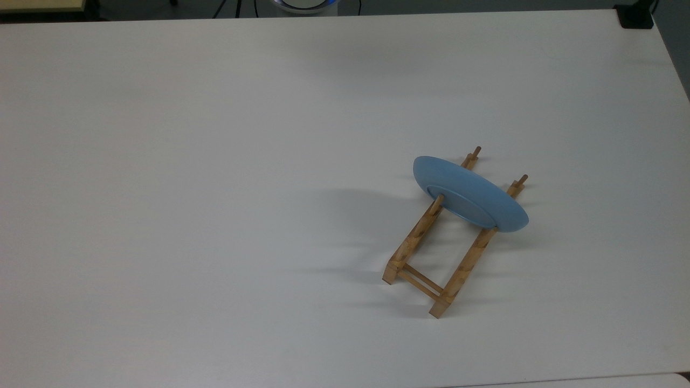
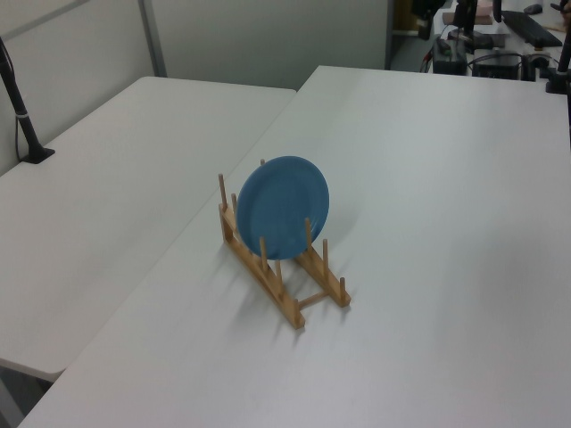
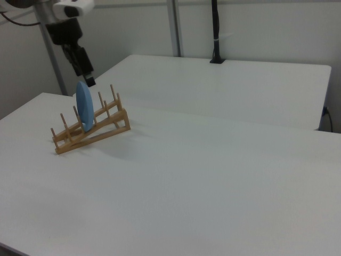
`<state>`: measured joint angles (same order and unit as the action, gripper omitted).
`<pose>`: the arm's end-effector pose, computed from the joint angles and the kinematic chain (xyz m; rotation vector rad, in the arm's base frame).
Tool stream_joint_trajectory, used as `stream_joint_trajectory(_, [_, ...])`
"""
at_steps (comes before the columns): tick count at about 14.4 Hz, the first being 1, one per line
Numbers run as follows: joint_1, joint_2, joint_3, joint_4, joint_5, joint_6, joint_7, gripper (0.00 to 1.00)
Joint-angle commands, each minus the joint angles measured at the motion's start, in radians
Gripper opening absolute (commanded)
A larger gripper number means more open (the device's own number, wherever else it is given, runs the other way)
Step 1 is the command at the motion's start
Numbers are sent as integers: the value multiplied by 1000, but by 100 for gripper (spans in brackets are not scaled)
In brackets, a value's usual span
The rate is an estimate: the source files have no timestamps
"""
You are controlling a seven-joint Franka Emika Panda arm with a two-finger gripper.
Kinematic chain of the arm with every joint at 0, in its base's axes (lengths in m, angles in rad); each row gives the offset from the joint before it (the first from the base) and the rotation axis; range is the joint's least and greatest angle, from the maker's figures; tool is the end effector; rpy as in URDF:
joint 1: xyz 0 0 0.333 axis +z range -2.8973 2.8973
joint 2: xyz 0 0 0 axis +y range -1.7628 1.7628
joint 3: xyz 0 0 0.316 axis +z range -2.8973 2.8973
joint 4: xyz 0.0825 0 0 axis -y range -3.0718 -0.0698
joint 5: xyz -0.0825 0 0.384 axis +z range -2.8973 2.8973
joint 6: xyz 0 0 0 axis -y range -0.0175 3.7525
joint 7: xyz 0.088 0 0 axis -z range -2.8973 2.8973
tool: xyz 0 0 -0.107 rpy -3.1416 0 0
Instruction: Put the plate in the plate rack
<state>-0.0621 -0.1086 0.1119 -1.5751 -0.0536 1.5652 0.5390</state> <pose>0.5189 0.0240 0.6801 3.0088 -0.7558 0.1752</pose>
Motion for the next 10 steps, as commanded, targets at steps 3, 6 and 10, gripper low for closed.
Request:
stream_joint_trajectory(3, [-8, 0, -144, -48, 101, 22, -578, 100])
stream_joint_trajectory(6, [-13, 6, -144, -49, 103, 38, -608, 100])
stream_joint_trajectory(10, [-2, 26, -138, -46, 103, 38, -651, 100])
